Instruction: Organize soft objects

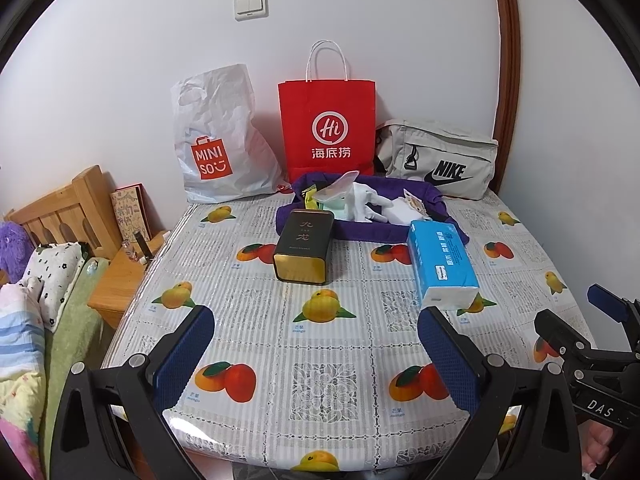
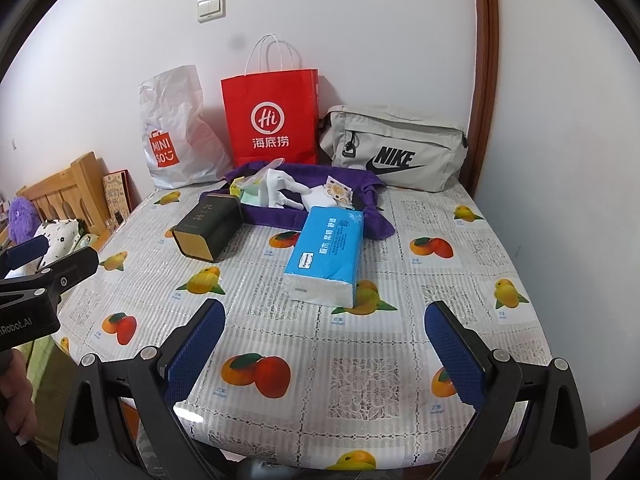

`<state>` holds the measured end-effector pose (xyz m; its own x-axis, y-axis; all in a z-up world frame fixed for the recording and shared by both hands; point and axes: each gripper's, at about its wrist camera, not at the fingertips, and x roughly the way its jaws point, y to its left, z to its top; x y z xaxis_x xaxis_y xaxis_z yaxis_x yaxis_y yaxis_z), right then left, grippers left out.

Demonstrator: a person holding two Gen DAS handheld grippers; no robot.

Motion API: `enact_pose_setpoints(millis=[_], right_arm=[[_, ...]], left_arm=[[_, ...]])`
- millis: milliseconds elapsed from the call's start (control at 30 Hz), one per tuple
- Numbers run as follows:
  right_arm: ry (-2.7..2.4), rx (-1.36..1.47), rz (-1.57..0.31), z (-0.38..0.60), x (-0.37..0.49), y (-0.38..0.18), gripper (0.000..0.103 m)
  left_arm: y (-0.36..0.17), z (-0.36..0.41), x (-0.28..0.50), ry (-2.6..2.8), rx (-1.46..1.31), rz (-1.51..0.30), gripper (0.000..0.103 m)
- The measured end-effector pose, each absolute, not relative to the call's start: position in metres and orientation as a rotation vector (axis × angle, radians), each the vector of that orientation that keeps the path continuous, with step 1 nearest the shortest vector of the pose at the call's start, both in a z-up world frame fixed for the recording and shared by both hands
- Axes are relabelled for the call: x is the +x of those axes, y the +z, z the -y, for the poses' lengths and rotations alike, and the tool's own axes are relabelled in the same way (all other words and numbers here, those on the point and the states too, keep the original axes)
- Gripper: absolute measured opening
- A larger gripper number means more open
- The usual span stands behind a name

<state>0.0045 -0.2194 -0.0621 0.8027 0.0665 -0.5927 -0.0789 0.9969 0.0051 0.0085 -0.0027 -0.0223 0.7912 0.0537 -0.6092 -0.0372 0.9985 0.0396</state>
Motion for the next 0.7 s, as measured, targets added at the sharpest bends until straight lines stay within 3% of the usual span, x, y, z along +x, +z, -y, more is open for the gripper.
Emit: enact_pose_setpoints(millis=[700], right_arm=[[0.083, -0.033, -0.642, 0.2200, 0.0050, -0.0654, 0.099]], left_arm=[[-0.0226, 0.0009, 0.0090, 0.037, 0.027, -0.651, 0.103]])
